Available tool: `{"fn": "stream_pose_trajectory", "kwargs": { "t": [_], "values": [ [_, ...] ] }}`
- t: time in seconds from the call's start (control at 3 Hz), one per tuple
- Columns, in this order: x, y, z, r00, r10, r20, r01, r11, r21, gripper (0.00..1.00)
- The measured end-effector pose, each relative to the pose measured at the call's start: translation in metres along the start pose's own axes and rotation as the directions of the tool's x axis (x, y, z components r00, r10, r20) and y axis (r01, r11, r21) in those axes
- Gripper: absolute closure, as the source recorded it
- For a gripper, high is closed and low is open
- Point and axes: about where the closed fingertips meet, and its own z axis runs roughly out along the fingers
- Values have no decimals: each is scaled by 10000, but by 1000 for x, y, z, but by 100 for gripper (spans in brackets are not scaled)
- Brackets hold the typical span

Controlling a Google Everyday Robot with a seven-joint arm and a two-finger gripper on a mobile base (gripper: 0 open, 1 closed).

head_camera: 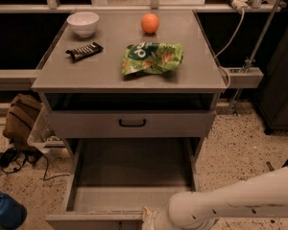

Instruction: Open middle drawer

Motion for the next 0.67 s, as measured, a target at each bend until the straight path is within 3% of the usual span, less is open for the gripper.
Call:
{"fn": "stream_pose_trajectory", "kwargs": {
  "t": [0.67],
  "values": [
    [2, -4, -14, 9999, 119, 123, -122, 9996, 248, 0]
  ]
}}
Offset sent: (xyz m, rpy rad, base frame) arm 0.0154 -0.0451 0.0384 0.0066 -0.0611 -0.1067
